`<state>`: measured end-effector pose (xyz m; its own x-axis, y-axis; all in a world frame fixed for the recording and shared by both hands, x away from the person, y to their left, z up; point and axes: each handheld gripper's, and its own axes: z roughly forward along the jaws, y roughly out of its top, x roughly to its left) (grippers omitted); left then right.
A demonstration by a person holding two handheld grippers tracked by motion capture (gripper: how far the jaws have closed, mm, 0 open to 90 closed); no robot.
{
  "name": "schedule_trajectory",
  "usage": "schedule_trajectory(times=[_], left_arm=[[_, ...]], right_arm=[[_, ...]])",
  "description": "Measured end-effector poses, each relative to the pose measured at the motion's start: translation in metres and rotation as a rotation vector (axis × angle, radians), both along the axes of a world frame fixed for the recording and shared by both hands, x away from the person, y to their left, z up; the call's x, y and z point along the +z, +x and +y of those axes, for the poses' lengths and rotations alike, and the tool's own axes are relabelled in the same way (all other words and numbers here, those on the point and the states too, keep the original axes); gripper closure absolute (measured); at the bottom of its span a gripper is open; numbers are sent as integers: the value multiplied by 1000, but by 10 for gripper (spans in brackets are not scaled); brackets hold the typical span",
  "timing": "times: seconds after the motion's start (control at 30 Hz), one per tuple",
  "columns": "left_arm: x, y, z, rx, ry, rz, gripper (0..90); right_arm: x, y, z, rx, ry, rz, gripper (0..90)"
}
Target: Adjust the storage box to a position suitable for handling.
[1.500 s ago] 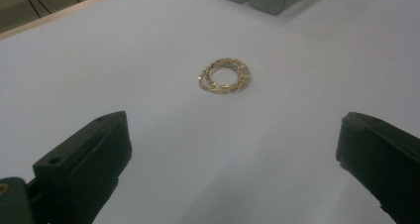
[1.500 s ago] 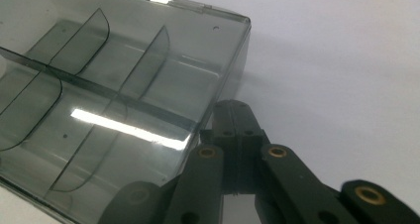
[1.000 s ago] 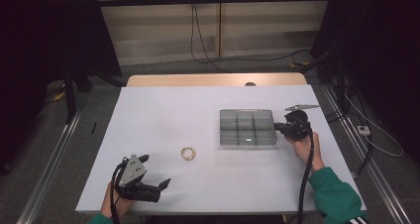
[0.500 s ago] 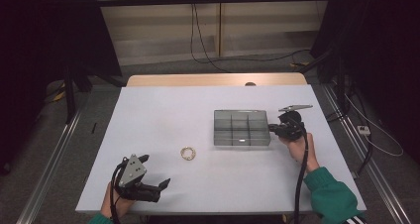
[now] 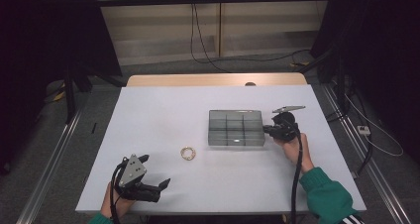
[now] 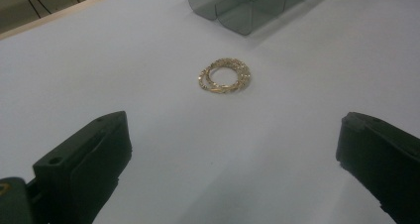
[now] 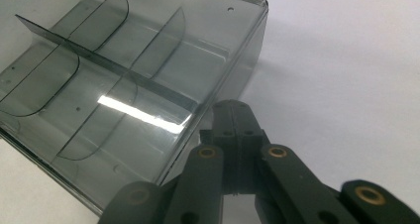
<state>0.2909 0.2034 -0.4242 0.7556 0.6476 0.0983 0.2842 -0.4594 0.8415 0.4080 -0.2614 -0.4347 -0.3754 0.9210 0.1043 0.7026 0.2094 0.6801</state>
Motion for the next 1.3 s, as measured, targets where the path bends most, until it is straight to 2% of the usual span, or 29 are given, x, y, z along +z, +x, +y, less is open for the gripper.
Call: schedule_trajectory(times=[0.97,1.23,1.3], left_arm=[[0,0,0,2,-7,0,5],[1,-1,2,4,-5,-3,5],[0,-1,2,3,-7,-3,5]], right_arm=[[-2,6,25,33,4,-12,900],[1,4,23,39,11,-18,900],[3,1,21,46,14,-21,870]])
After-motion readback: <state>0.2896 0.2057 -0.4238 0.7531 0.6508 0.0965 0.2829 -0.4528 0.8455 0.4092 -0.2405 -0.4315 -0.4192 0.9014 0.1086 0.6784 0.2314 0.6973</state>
